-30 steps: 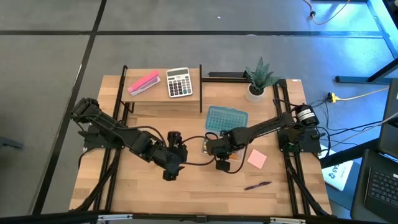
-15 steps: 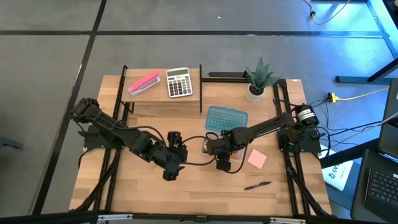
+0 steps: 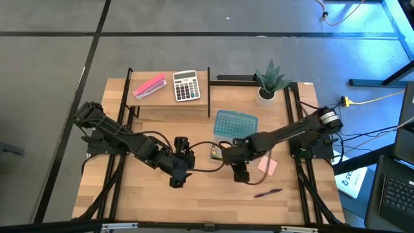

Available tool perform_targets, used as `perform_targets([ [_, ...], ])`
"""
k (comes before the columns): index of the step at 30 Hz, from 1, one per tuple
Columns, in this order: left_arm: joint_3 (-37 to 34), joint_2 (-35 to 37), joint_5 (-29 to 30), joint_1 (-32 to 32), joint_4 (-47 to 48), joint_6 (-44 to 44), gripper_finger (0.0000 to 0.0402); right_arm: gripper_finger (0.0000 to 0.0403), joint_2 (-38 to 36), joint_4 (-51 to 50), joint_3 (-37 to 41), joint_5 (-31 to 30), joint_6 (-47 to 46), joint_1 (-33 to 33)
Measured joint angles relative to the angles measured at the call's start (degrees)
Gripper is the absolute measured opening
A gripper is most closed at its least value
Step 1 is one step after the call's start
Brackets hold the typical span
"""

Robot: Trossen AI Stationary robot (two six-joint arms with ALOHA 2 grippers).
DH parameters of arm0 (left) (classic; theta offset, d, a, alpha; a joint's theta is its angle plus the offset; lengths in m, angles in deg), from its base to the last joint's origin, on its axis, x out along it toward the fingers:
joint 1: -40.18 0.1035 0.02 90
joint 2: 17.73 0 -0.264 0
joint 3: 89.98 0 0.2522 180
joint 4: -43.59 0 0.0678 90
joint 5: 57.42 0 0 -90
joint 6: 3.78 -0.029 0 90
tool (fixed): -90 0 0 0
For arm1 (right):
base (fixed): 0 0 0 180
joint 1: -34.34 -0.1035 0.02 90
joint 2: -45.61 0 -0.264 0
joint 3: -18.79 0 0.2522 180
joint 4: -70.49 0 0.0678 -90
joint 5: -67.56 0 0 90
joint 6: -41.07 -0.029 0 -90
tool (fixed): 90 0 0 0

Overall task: Pack school essentials
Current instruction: Put the sticky notes into the supply box

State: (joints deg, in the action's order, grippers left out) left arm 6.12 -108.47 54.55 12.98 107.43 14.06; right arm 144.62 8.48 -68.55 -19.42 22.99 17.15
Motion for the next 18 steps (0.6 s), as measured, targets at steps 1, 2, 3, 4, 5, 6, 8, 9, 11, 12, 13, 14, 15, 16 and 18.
perform_targets([
  [1,0.00,0.01,0.01,0.00,0.00,-0.02,0.0390,0.0149,-1.06,-0.48,0.00,-0.26,-0.25,-0.81],
  [2,0.02,0.02,0.00,0.00,-0.02,-0.01,0.0390,0.0149,-2.01,-1.39,0.00,-0.76,-1.23,-1.57],
  [3,0.01,0.00,0.01,0.00,0.00,-0.02,0.0390,0.0149,-2.80,-2.51,0.00,-1.62,-2.61,-2.25],
  [4,0.01,0.00,0.02,0.00,-0.02,-0.02,0.0390,0.0149,-3.43,-3.84,0.00,-2.60,-4.48,-2.93],
  [5,0.00,0.00,0.00,0.00,0.00,-0.02,0.0390,0.0149,-4.04,-5.32,0.00,-3.87,-6.65,-3.64],
  [6,0.01,0.00,0.01,0.02,-0.02,-0.02,0.0390,0.0149,-4.73,-6.88,0.00,-4.75,-8.51,-4.28],
  [8,0.01,0.02,0.02,0.04,-0.01,-0.02,0.0390,0.0149,-6.25,-9.12,0.00,-6.35,-11.90,-5.49],
  [9,0.00,0.00,0.01,0.04,-0.03,-0.02,0.0390,0.0149,-7.08,-10.05,0.00,-7.04,-13.54,-6.07],
  [11,0.02,0.00,0.00,0.04,-0.02,-0.02,0.0390,0.0149,-8.51,-11.53,0.00,-7.98,-16.97,-7.01],
  [12,0.00,0.00,0.01,0.04,-0.04,-0.02,0.0390,0.0149,-9.28,-12.46,0.00,-8.33,-18.58,-7.48],
  [13,0.00,0.00,0.02,0.04,-0.02,-0.02,0.0390,0.0149,-10.04,-13.70,0.00,-8.78,-20.39,-7.88],
  [14,0.02,0.00,0.02,0.04,-0.04,-0.02,0.0390,0.0149,-10.92,-15.26,0.00,-9.20,-22.06,-8.36],
  [15,0.02,0.00,0.00,0.04,-0.07,-0.04,0.0390,0.0149,-11.74,-17.37,0.00,-9.91,-24.04,-8.96],
  [16,0.00,0.00,0.01,0.04,-0.08,-0.15,0.0390,0.0149,-12.55,-19.26,0.00,-10.93,-25.91,-9.50],
  [18,0.00,0.02,0.02,0.09,-0.20,-0.42,0.0390,0.0149,-14.48,-22.21,0.00,-13.02,-29.71,-10.77],
])
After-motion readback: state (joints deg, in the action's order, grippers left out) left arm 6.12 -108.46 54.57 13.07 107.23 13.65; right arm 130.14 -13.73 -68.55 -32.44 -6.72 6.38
